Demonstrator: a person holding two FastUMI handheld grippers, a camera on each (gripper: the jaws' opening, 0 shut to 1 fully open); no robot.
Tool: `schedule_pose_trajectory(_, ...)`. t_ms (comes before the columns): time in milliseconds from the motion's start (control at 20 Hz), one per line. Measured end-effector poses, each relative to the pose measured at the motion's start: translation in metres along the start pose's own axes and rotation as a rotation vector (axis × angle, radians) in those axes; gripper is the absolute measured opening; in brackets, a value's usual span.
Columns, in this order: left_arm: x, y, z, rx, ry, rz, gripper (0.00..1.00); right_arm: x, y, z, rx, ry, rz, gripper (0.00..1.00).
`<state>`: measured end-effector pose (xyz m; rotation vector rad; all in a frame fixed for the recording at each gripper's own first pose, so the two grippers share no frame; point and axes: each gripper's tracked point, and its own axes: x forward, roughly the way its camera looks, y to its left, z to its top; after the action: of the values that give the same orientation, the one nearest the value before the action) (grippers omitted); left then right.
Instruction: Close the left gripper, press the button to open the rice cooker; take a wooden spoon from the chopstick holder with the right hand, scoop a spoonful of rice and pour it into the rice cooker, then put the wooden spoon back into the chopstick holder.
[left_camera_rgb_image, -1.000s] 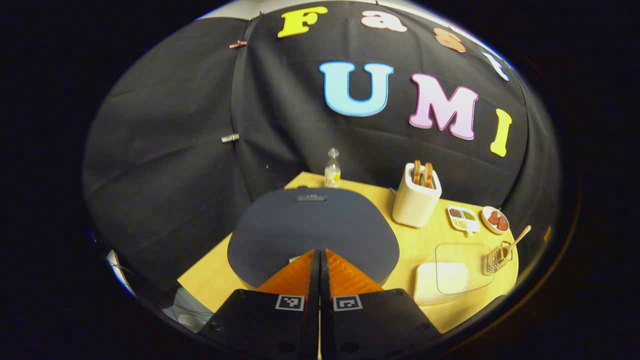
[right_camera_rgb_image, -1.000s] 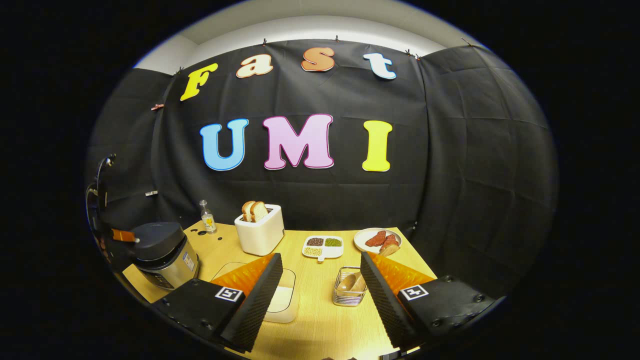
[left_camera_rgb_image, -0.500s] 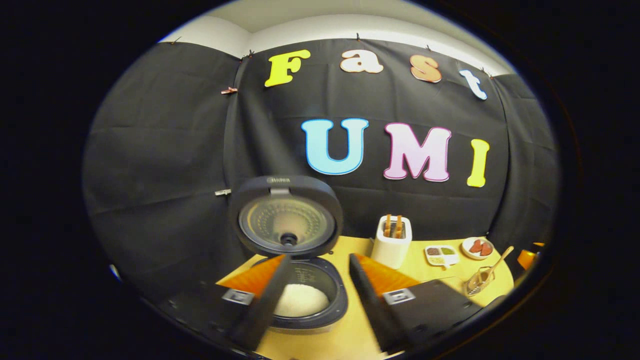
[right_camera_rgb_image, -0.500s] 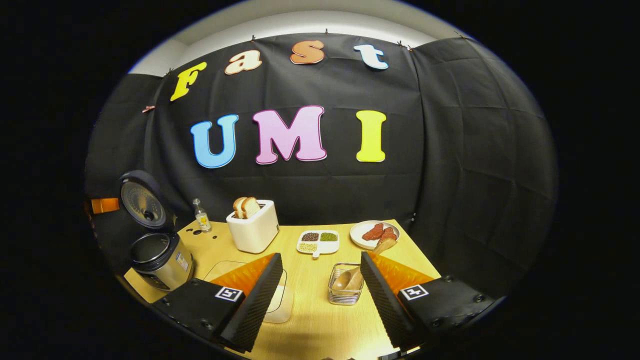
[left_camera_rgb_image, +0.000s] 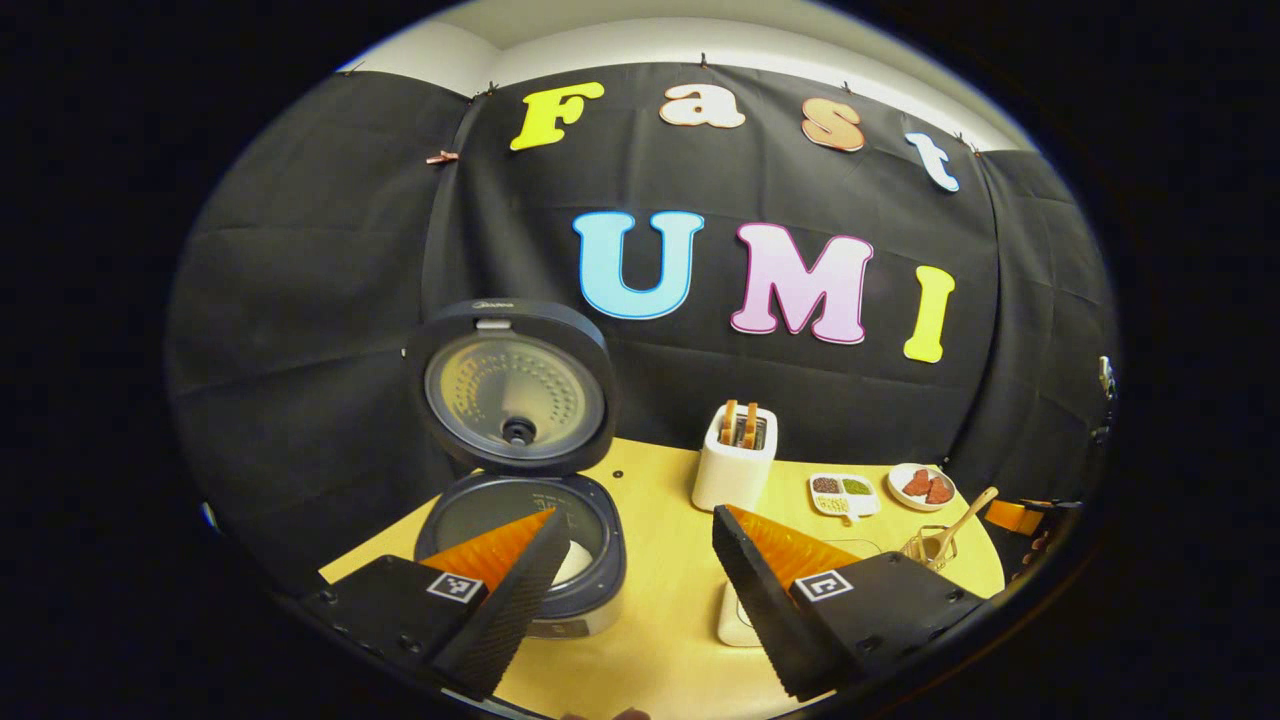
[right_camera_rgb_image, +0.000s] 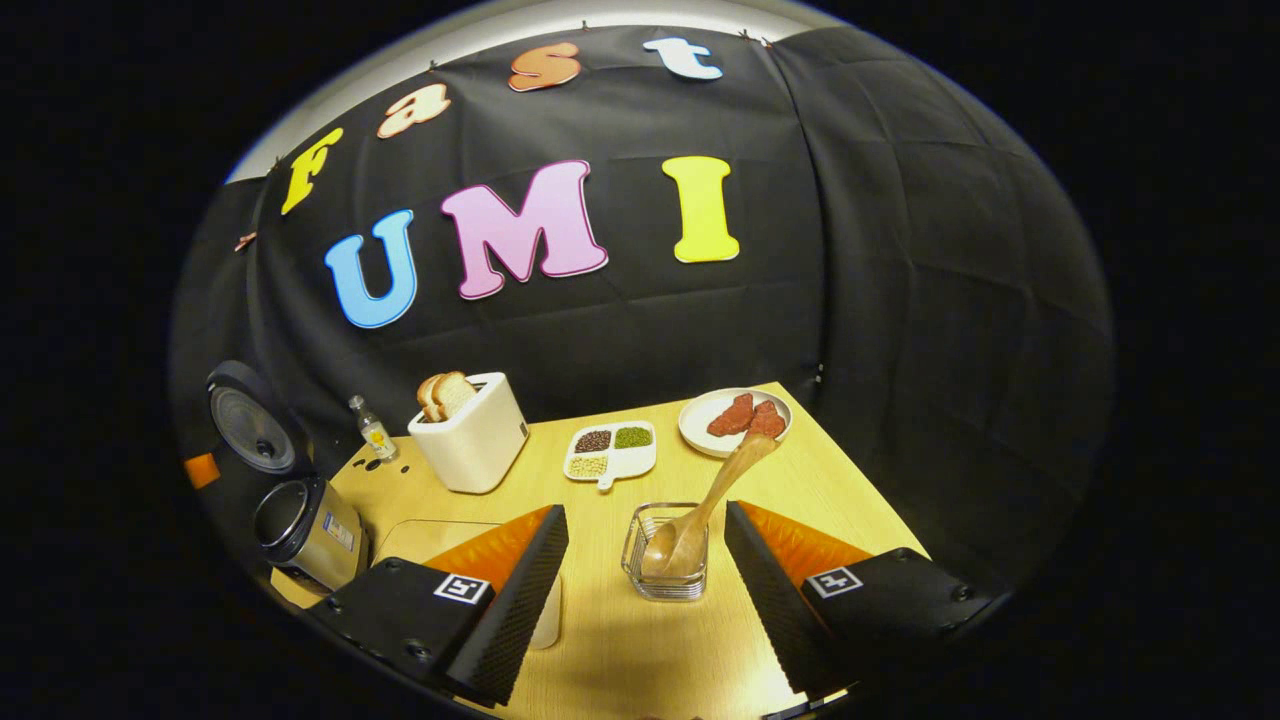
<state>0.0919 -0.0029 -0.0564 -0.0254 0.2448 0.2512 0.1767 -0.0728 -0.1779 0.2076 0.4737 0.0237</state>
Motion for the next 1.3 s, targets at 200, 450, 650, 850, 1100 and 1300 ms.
schedule_pose_trajectory(200, -0.002, -0.021, -0.009, 0.033, 0.018, 0.005, 0.98, 0.038, -0.023, -0.010, 0.049, 0.055, -0.024, 0.99)
schedule_pose_trajectory(450, -0.002, -0.029, -0.029, 0.055, 0.062, 0.055, 0.97, 0.090, -0.054, -0.035, 0.116, 0.148, -0.086, 0.99)
schedule_pose_trajectory(650, -0.008, -0.034, -0.048, 0.043, 0.105, 0.086, 0.98, 0.120, -0.062, -0.047, 0.162, 0.186, -0.094, 0.99)
schedule_pose_trajectory(850, -0.015, -0.035, -0.070, 0.010, 0.160, 0.110, 0.98, 0.141, -0.058, -0.055, 0.221, 0.216, -0.088, 0.97)
schedule_pose_trajectory(1100, -0.017, -0.040, -0.092, -0.011, 0.206, 0.115, 0.98, 0.165, -0.058, -0.038, 0.242, 0.179, -0.100, 0.56)
schedule_pose_trajectory(1300, -0.015, -0.051, -0.099, -0.021, 0.215, 0.096, 0.98, 0.167, -0.054, -0.058, 0.276, 0.268, -0.088, 0.52)
